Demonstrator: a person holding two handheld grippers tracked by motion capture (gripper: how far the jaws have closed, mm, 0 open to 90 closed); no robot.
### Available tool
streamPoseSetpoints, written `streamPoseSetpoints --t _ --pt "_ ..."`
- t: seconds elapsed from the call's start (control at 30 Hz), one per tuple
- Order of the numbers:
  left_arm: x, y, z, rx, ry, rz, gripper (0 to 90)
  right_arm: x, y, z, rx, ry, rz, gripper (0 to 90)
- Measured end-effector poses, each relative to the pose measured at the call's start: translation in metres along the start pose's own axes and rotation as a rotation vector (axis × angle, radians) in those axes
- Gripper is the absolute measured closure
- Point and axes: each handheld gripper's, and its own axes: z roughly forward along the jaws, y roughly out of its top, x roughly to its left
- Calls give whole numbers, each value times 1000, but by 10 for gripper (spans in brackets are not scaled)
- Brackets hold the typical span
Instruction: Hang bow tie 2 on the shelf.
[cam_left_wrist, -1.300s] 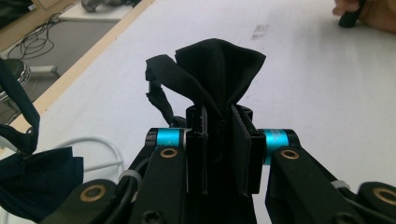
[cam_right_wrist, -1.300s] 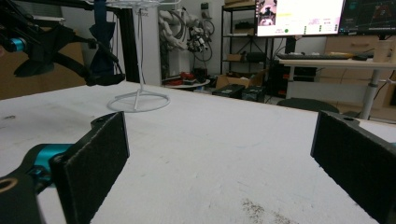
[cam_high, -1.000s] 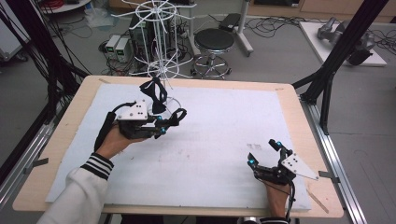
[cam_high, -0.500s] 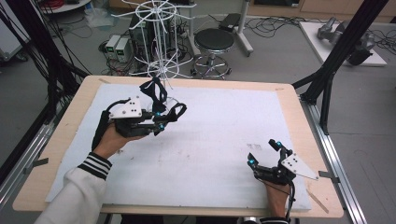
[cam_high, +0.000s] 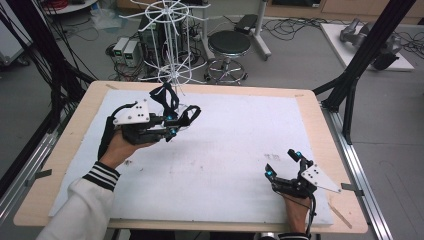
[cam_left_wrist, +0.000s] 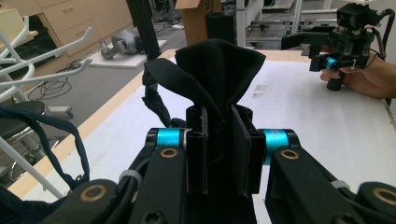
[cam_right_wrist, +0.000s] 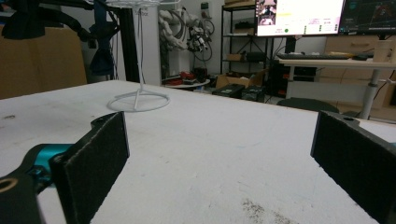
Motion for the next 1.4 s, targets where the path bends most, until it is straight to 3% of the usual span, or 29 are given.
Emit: streamPoseSetpoints --t 0.4,0.9,1.4 --pt "6 11 -1 -74 20 -35 769 0 0 0 0 0 0 36" --pt "14 21 2 -89 44 -42 768 0 0 0 1 1 3 36" --pt "19 19 5 -100 106 -76 769 0 0 0 4 3 8 36"
